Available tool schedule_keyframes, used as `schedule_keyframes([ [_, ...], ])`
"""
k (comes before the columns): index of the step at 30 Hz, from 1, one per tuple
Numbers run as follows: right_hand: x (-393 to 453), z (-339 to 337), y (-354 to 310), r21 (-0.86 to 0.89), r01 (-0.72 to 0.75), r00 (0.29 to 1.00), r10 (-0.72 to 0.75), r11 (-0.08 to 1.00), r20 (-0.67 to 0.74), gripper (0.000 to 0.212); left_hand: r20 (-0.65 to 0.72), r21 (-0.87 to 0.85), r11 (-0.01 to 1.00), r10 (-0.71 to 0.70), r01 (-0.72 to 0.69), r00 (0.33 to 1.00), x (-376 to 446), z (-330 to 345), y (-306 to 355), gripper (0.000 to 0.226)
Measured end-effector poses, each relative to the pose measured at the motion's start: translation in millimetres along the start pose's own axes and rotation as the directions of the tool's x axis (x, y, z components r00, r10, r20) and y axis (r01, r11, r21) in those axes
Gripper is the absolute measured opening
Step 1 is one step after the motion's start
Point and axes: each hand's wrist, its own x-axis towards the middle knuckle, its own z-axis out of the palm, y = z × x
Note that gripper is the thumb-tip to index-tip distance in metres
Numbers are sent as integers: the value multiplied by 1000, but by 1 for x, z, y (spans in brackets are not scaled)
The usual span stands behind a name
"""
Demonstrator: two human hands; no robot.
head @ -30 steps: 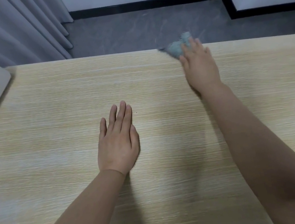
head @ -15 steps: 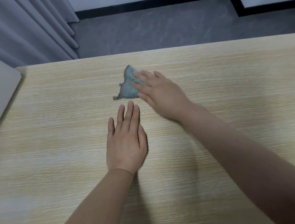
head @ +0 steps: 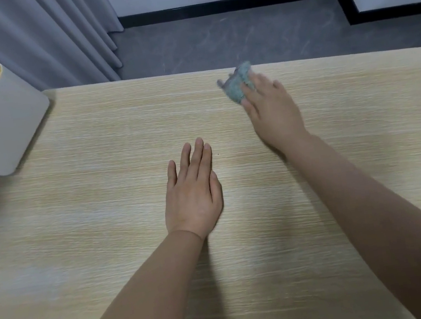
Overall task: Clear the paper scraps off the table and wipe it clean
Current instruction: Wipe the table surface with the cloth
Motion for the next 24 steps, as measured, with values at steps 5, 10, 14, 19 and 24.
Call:
schedule_keyframes([
  [5,-45,11,-28,99,93,995,-97,991,38,44,13,-6,1000,11,-10,1000,-1,0,-1,62],
  [10,-52,12,-38,77,4,998,-9,997,62,44,37,-65,997,37,-34,999,-2,-7,-3,59],
  [14,-50,12,-48,32,-86,993,84,996,78,46,83,-135,984,128,-116,988,-2,-19,-15,58],
  [19,-42,12,-61,12,-198,977,197,980,83,47,65,16,992,121,-122,991,11,-39,-70,56],
  [24,-28,18,-72,-8,-299,954,299,954,33,47,114,104,990,82,-94,990,11,-44,-125,61],
])
